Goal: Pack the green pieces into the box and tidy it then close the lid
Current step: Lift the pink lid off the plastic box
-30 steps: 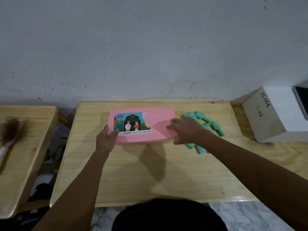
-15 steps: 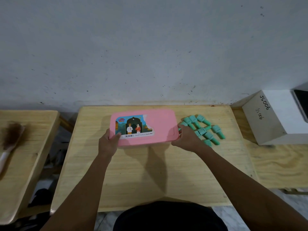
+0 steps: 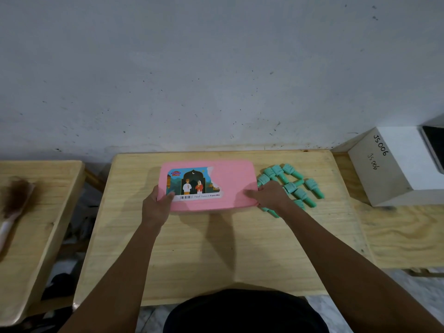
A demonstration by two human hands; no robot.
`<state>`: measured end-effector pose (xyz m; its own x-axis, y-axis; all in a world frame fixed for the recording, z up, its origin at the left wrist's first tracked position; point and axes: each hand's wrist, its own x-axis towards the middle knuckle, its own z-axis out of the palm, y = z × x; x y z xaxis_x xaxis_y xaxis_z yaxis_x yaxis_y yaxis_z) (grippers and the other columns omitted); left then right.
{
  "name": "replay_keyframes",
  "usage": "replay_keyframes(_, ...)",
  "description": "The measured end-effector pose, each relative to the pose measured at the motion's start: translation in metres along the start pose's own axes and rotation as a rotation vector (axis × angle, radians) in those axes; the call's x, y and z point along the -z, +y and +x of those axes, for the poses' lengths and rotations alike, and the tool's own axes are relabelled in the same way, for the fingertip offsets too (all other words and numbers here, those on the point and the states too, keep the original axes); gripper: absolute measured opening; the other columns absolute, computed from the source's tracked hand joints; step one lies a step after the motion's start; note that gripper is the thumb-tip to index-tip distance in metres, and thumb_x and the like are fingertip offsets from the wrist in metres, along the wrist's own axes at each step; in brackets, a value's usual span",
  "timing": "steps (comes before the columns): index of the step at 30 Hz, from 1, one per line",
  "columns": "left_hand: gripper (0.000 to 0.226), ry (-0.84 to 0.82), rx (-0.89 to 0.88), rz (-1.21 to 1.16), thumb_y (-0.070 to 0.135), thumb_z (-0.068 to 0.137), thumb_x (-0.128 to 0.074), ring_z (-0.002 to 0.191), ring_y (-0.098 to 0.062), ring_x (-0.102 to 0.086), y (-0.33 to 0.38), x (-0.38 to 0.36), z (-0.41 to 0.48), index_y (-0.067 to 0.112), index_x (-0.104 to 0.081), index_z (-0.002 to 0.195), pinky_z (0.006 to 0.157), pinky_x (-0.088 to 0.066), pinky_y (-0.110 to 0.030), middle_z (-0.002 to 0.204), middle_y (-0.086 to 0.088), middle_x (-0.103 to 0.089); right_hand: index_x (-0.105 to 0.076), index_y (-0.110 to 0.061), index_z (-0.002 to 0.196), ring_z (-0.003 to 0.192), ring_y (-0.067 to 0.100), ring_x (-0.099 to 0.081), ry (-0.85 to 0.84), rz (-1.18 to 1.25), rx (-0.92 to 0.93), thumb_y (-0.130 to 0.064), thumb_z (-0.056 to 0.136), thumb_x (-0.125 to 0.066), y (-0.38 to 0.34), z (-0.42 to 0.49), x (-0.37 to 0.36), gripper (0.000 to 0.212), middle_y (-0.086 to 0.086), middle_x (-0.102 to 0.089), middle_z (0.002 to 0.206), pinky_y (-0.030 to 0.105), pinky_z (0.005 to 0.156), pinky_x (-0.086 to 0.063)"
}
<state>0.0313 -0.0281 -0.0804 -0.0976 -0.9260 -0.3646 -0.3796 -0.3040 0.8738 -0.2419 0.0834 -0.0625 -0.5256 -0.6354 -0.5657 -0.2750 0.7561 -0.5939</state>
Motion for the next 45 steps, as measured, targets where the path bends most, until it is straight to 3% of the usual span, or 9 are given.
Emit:
replay_keyframes(11,0.029,-0.045,0.037,0.090,0.013,0.089,-0.061,0.090,-0.023,-0.060,0.010,0.003,0.006,0.011,-0.060,0.119,0.062,-0.048,-0.024,0.106,-0.009,-0.065,-0.059,-0.010,0.082,0.061,0.016,-0.068,-0.117,-0.172,0.029,-0.051,0.087,-0.063,-0.008,0.009,0.019,0.041,0.009,-0.070,0.080,0.025,0.055,-0.057)
replay_keyframes(19,0.045,-0.115,0.088,0.195,0.014,0.078,-0.074,0.096,-0.029,-0.064,0.024,0.005,0.027,0.016,-0.059,0.120,0.078,-0.052,-0.037,0.109,-0.009,-0.067,-0.069,0.003,0.103,0.086,0.026,-0.070,-0.004,-0.050,0.067,-0.039,0.089,-0.064,-0.042,0.041,0.022,0.044,0.013,-0.072,0.100,0.033,0.077,-0.058)
replay_keyframes(24,0.078,-0.151,0.124,0.304,0.024,0.076,-0.076,0.105,-0.027,-0.061,0.020,0.006,0.037,0.021,-0.036,0.143,0.080,-0.052,-0.035,0.127,-0.007,-0.060,-0.063,0.004,0.114,0.077,0.021,-0.065,-0.035,-0.044,-0.006,-0.031,0.083,-0.074,-0.047,0.051,0.021,0.049,0.013,-0.070,0.104,0.027,0.068,-0.052)
replay_keyframes(30,0.088,-0.148,0.146,0.338,0.019,0.083,-0.071,0.116,-0.031,-0.055,0.022,-0.001,0.035,0.021,-0.015,0.152,0.087,-0.048,-0.036,0.137,-0.011,-0.051,-0.062,0.003,0.098,0.061,0.013,-0.057,-0.051,-0.161,-0.020,-0.037,0.078,-0.078,-0.050,0.057,0.025,0.047,0.005,-0.062,0.078,0.021,0.050,-0.041)
replay_keyframes(34,0.088,-0.144,0.133,0.356,0.018,0.084,-0.069,0.113,-0.029,-0.056,0.020,-0.003,0.036,0.019,-0.013,0.152,0.085,-0.048,-0.035,0.136,-0.012,-0.052,-0.053,-0.003,0.076,0.059,0.013,-0.056,-0.061,-0.187,-0.021,-0.037,0.078,-0.079,-0.052,0.060,0.027,0.042,0.004,-0.060,0.072,0.022,0.050,-0.042)
replay_keyframes(37,0.086,-0.179,0.135,0.433,0.025,0.080,-0.072,0.113,-0.031,-0.056,0.024,-0.001,0.040,0.019,-0.021,0.149,0.084,-0.051,-0.038,0.133,-0.014,-0.051,-0.061,0.003,0.093,0.062,0.014,-0.060,-0.110,-0.156,-0.033,-0.036,0.079,-0.078,-0.050,0.062,0.029,0.045,0.005,-0.063,0.075,0.022,0.053,-0.046)
replay_keyframes(39,0.096,-0.187,0.077,0.636,0.042,0.069,-0.077,0.130,-0.039,-0.040,0.031,-0.005,0.042,0.020,-0.023,0.145,0.100,-0.045,-0.047,0.143,-0.021,-0.035,-0.061,0.007,0.104,0.062,0.014,-0.062,-0.128,-0.125,-0.031,-0.033,0.080,-0.077,-0.048,0.061,0.028,0.049,0.005,-0.064,0.077,0.021,0.052,-0.047)
replay_keyframes(41,0.120,-0.235,-0.062,0.876,0.063,0.061,-0.076,0.147,-0.038,-0.001,0.043,-0.018,0.035,0.023,-0.007,0.150,0.116,-0.015,-0.054,0.158,-0.017,-0.001,-0.060,0.009,0.110,0.063,0.015,-0.064,-0.128,-0.078,-0.038,-0.030,0.081,-0.077,-0.046,0.061,0.028,0.051,0.008,-0.065,0.083,0.021,0.051,-0.048)
replay_keyframes(45,0.147,-0.564,-0.386,1.156,0.076,0.042,-0.075,0.146,-0.030,0.019,0.063,-0.059,0.025,0.028,0.011,0.150,0.115,0.003,-0.063,0.158,-0.007,0.022,-0.058,0.012,0.112,0.064,0.018,-0.066,-0.141,-0.028,-0.053,-0.026,0.081,-0.077,-0.048,0.061,0.028,0.053,0.011,-0.065,0.085,0.023,0.053,-0.052)
